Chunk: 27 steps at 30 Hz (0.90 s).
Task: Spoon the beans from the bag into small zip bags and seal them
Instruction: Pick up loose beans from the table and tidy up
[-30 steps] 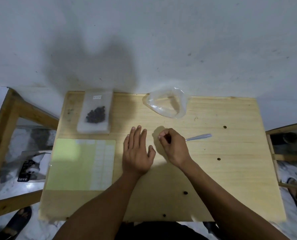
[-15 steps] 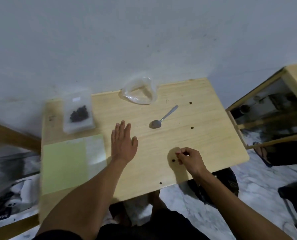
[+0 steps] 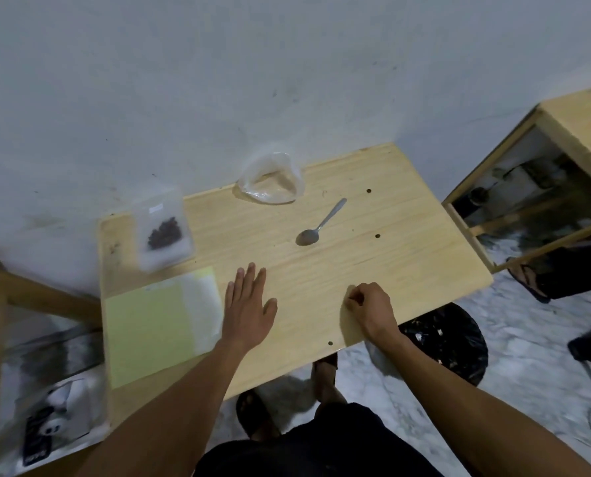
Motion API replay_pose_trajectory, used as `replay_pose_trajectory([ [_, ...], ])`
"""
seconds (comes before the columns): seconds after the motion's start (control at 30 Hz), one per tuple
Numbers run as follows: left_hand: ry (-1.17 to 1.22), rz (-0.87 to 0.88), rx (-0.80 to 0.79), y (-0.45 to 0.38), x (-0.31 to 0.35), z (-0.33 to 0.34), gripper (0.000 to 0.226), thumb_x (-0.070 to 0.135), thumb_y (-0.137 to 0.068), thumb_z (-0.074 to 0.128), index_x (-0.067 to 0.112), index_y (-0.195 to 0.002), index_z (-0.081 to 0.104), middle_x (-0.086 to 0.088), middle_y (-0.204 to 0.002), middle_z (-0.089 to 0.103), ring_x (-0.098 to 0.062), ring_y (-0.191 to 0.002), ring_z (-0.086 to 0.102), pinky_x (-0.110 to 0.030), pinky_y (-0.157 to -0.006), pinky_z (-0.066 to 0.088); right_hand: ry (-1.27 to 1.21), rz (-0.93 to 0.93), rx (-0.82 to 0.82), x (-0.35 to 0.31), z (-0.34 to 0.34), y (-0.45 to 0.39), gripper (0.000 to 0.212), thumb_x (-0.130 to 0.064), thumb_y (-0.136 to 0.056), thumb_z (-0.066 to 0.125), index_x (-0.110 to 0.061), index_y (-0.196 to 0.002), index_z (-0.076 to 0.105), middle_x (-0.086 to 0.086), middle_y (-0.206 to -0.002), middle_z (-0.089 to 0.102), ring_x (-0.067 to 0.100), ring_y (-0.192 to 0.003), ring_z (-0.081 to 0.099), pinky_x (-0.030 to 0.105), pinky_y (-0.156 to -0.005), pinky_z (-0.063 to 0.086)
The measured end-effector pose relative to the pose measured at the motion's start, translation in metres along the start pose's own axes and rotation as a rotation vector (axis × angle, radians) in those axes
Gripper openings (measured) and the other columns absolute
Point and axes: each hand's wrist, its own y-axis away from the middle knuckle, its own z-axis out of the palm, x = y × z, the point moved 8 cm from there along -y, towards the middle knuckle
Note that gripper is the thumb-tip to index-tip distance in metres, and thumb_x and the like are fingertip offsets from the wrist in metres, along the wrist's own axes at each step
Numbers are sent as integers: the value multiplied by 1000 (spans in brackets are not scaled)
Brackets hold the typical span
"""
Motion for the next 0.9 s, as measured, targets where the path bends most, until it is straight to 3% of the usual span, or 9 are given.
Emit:
replay_pose_trajectory([
  [0.1,-6,1,-36,1,-1,1,66,45,-99,31,20,-156,8,-2,-164,-6,-21,-150,-13,-40,-122,-6,-19,8,13,-2,-3,4,4,-11,-90,60,-8,-87,62,9,-92,63,22,-84,59,30,-70,47],
  [0.2,-41,3,-64,2,-1,2,66,43,-102,31,20,-156,0,-2,-163,-13,-20,-149,-19,-40,-121,-9,-78,14,-9,-5,-5,13,6,-9,-89,59,-5,-86,56,9,-86,63,23,-79,56,28,-64,42],
  [0.4,-78,11,-43,3,-3,5,77,56,-89,7,21,-156,0,-2,-163,-13,-19,-148,-20,-38,-120,-11,-107,-57,-213,-10,12,37,10,-7,-88,59,-13,-87,67,3,-96,69,20,-93,63,26,-78,49],
  [0.57,-47,14,-37,2,-2,4,68,47,-99,27,19,-156,3,-2,-163,-10,-20,-149,-17,-41,-121,-7,-11,-127,-288,-12,23,52,3,-11,-85,68,-10,-87,69,4,-89,66,22,-87,63,35,-80,53],
  [0.63,-26,11,-43,3,-1,3,67,43,-102,33,19,-156,3,-1,-163,-11,-20,-149,-17,-41,-122,-7,7,-155,-301,-14,27,56,3,-10,-85,68,-9,-88,69,0,-85,63,20,-85,61,29,-76,52],
  [0.7,-11,8,-52,3,-1,3,67,42,-102,34,20,-156,2,-1,-163,-12,-19,-149,-18,-40,-121,-8,19,-176,-297,-16,27,60,5,-10,-86,68,-8,-91,69,-2,-85,62,18,-85,60,24,-75,49],
  [0.8,8,6,-59,2,-1,2,67,42,-102,34,21,-156,3,0,-163,-12,-18,-149,-19,-38,-121,-9,42,-214,-289,-19,28,61,3,-9,-87,66,-11,-90,66,2,-91,65,21,-89,62,34,-82,53],
  [0.9,16,7,-61,1,-2,2,67,43,-101,35,21,-156,4,0,-163,-11,-17,-149,-18,-39,-122,-8,148,-264,-276,-27,29,62,4,-10,-89,63,-9,-88,66,0,-89,60,21,-87,59,34,-79,50],
])
